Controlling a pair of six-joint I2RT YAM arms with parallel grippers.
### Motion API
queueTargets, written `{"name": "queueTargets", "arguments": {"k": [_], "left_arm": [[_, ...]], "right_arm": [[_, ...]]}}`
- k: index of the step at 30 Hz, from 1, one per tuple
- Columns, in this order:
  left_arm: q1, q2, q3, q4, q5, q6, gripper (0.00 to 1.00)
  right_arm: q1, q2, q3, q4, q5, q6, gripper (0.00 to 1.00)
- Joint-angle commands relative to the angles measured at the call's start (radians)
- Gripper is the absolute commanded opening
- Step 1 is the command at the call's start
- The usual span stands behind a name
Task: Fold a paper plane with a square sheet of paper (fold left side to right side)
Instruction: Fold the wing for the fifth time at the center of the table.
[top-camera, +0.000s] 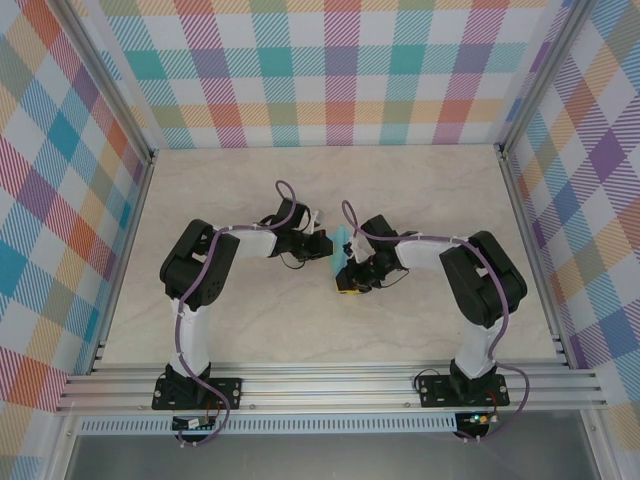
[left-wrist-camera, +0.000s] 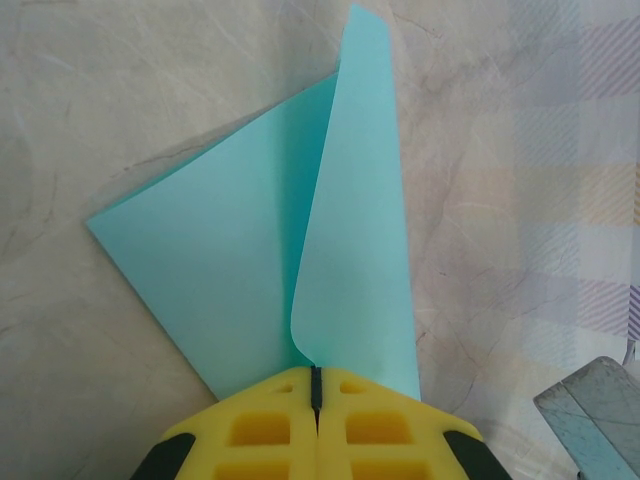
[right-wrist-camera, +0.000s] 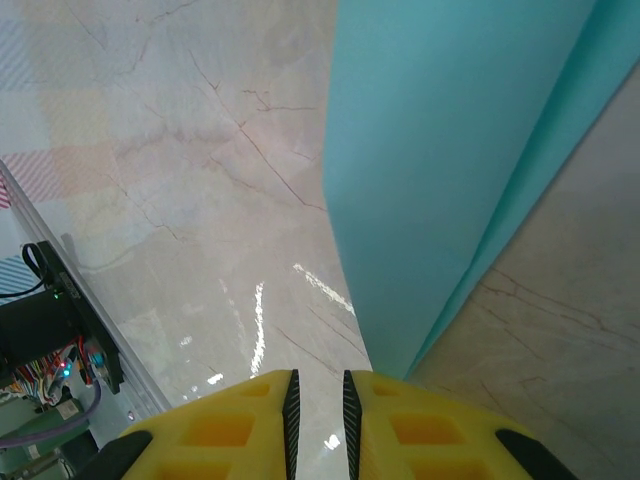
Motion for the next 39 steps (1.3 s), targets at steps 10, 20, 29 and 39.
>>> {"name": "queueTargets", "arguments": {"k": [10,20,29,39], "left_arm": [[-0.004,0.025,0.018,-0.031,-0.006,0.015,0.03],[-0.004,0.022,0.018,-0.044,-0.048,0.026,0.02],[-0.003,0.032,0.028,-0.041,-0.044,0.026,0.02],[-0.004,0.038,0.033,-0.044,-0.034,0.026,0.02]], "right_arm": [[0.008,0.029,0.028,-0.034,0.012,-0.030,0.20],[-0.025,-0.079,-0.006,0.046,-0.030,0.017,0.22],[-0.035,-0.030,0.035,0.083,-0.028,0.059,0.22],[-0.018,0.036,0.072,0.093,-0.053,0.069,0.21]]}}
